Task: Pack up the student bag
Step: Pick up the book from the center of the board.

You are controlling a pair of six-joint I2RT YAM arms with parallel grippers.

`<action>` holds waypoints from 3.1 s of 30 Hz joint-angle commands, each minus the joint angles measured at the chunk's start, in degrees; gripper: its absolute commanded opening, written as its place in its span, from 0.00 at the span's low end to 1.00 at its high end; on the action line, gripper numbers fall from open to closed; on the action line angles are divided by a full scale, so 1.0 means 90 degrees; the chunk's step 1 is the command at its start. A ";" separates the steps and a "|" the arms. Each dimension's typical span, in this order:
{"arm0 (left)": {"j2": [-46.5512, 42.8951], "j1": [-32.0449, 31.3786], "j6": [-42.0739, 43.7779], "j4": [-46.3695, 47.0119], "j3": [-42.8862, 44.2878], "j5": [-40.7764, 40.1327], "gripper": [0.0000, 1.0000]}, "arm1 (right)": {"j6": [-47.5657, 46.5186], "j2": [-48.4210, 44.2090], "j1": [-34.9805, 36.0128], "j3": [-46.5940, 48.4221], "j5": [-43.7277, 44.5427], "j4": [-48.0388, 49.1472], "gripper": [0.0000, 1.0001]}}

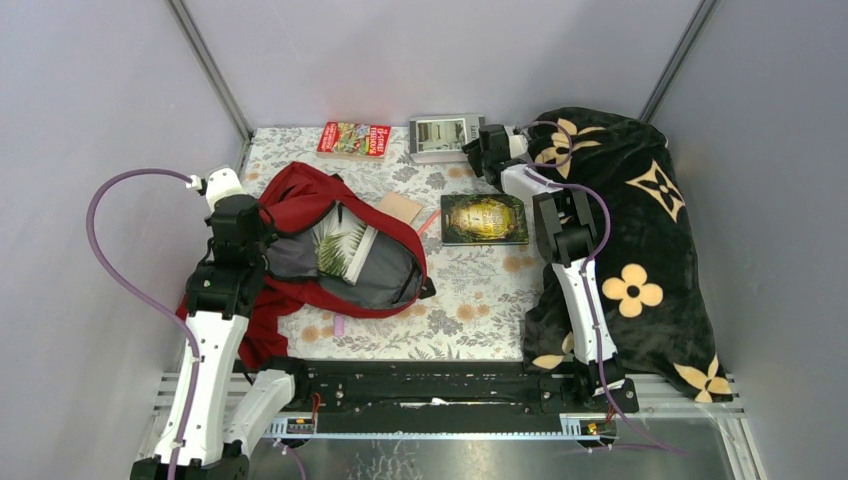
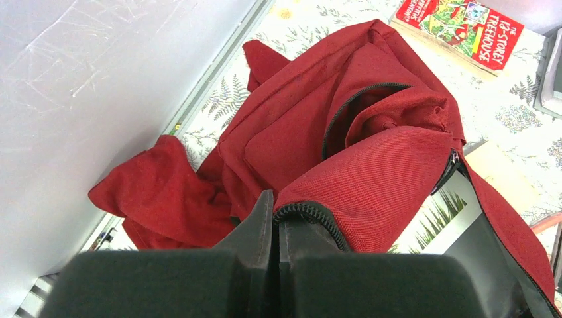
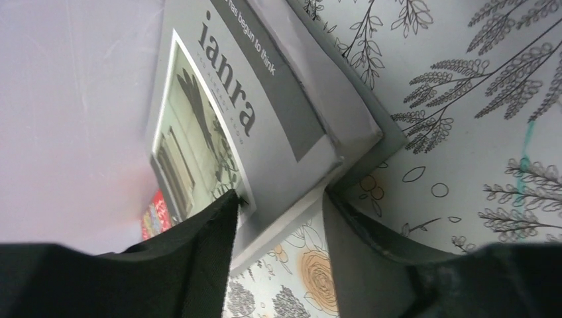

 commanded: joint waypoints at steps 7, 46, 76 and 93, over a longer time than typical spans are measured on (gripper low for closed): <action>-0.0133 0.0094 0.0287 0.0223 -0.0138 0.0686 0.00 | 0.0348 -0.0223 -0.0024 -0.0001 0.0013 0.0487 0.38; 0.1140 0.0094 0.0249 0.0389 0.0617 0.3850 0.99 | -0.0412 -0.3671 0.0017 -0.4325 -0.0679 0.2621 0.00; 0.3145 -0.0078 -0.0479 0.2814 0.0926 0.9137 0.99 | -0.2809 -0.8636 -0.0007 -0.6023 -0.6423 0.0904 0.00; 0.3457 -0.0902 -0.3872 0.6984 -0.0135 1.0953 0.93 | -0.1185 -0.7851 0.0005 -0.6702 -0.7606 0.3257 0.00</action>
